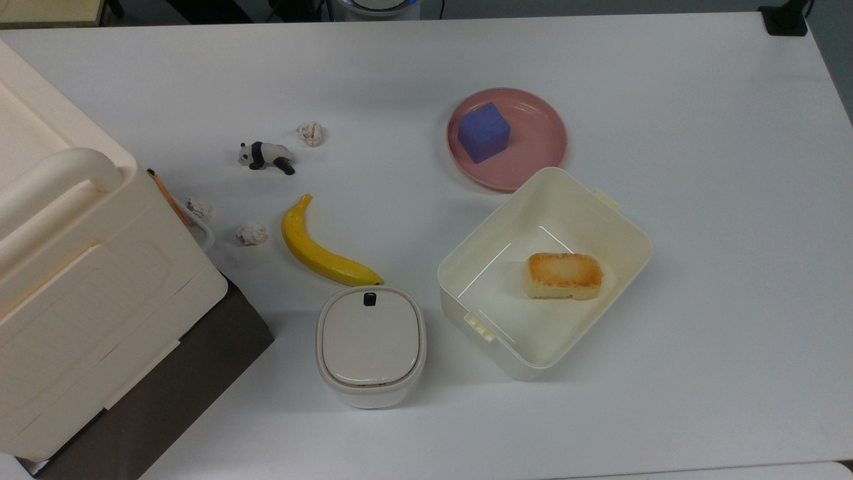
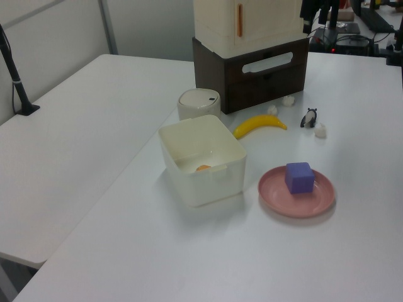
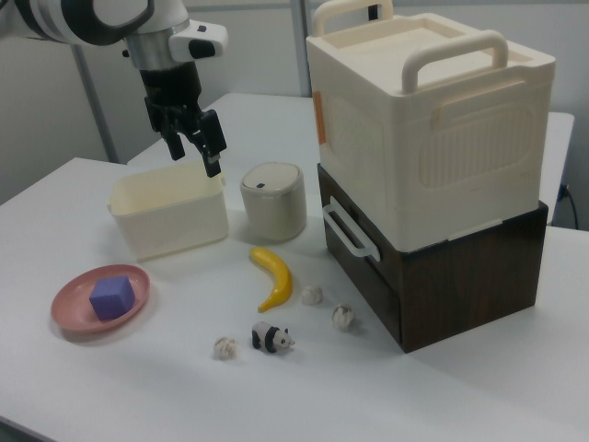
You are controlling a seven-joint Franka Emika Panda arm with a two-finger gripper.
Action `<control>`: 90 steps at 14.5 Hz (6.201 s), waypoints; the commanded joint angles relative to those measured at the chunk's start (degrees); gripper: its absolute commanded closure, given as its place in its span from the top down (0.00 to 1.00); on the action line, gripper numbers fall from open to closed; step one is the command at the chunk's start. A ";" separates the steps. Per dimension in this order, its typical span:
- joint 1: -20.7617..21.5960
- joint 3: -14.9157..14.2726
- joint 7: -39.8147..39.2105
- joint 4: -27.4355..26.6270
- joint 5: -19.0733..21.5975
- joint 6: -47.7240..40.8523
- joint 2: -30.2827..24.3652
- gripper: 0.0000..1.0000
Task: Slide the drawer open
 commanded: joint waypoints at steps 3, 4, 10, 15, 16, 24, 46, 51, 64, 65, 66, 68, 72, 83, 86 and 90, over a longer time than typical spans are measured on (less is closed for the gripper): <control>0.40 -0.22 -0.35 -0.52 1.11 -1.56 -0.96 1.00; 0.40 -0.22 -0.35 -0.52 1.11 -1.56 -0.96 1.00; 0.32 -0.22 -0.26 -0.52 1.20 -1.30 -0.88 1.00; 0.49 -0.22 -0.35 -0.52 1.20 -1.39 -0.79 1.00; 0.49 -0.22 -0.52 -0.52 1.20 -1.47 -0.70 1.00; 0.06 -0.22 -18.00 -0.52 -0.03 -1.03 0.18 1.00; -3.02 -0.39 -55.10 -6.24 -24.62 24.35 10.88 1.00; -2.94 -0.39 -52.73 -5.71 -30.26 27.79 17.39 1.00; -2.67 -0.30 -44.91 -2.46 -33.25 30.25 23.73 1.00; -2.67 -0.30 -44.21 -2.54 -33.17 30.25 23.91 1.00; -2.41 -0.30 -43.85 -2.98 -33.08 30.25 24.17 1.00; -2.06 -0.22 -40.71 -3.86 -33.08 30.17 24.35 1.00; -2.23 2.06 -37.00 -5.09 -32.55 29.99 24.44 1.00; -2.50 8.22 -34.53 -4.74 -14.46 20.15 20.84 1.00; -2.23 8.22 -34.53 -4.65 -10.59 19.18 20.83 1.00; -1.97 8.66 -34.89 -4.65 -9.35 16.46 20.75 1.00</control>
